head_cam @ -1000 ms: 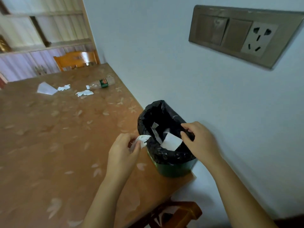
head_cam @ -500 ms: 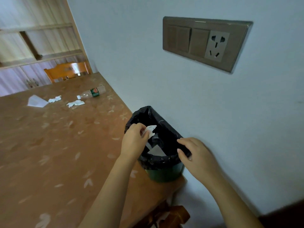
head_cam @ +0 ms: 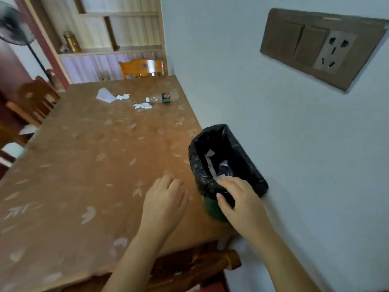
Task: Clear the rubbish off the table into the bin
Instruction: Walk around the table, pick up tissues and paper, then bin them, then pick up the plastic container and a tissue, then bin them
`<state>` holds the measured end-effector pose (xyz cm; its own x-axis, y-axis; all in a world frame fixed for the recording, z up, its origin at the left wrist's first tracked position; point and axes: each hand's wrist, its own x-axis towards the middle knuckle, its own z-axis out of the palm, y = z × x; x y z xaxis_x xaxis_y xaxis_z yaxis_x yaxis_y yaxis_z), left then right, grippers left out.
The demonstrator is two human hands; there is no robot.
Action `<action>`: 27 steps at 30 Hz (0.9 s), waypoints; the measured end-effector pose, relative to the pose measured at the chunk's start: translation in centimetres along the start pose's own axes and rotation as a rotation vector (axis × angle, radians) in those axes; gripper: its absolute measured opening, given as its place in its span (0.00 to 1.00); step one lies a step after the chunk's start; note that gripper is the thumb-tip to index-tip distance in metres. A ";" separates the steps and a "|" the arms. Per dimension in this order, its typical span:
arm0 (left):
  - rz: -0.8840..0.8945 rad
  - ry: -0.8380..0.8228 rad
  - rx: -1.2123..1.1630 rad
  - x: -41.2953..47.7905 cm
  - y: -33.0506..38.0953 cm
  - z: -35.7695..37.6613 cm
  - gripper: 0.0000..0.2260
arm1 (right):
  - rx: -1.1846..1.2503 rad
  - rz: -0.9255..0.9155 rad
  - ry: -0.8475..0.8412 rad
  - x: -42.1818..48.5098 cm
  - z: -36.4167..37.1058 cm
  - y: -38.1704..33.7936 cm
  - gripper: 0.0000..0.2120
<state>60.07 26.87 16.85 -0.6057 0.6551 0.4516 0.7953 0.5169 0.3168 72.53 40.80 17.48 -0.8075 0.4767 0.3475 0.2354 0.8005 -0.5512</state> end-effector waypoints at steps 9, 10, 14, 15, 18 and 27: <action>-0.464 0.085 0.157 -13.1 -6.2 -7.6 0.14 | 0.073 -0.296 -0.269 -1.4 7.4 -8.6 0.16; -0.507 0.101 0.174 -14.5 -6.9 -8.5 0.13 | 0.079 -0.331 -0.298 -1.8 8.4 -9.8 0.16; -0.669 0.175 0.210 -20.5 -9.9 -11.8 0.08 | 0.107 -0.459 -0.388 -3.8 12.5 -15.4 0.16; -0.714 0.187 0.210 -22.0 -10.7 -12.7 0.09 | 0.114 -0.481 -0.405 -4.5 13.7 -16.9 0.16; -0.813 0.221 0.205 -26.4 -13.6 -15.7 0.15 | 0.143 -0.532 -0.454 -6.6 17.3 -21.9 0.17; -0.882 0.268 0.297 -40.6 -24.2 -25.6 0.14 | 0.228 -0.646 -0.636 -15.5 28.5 -39.8 0.17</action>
<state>66.12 -26.32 12.21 -0.9263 -0.1639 0.3393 -0.0041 0.9047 0.4260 60.26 -8.84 12.41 -0.9049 -0.3783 0.1951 -0.4198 0.7182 -0.5549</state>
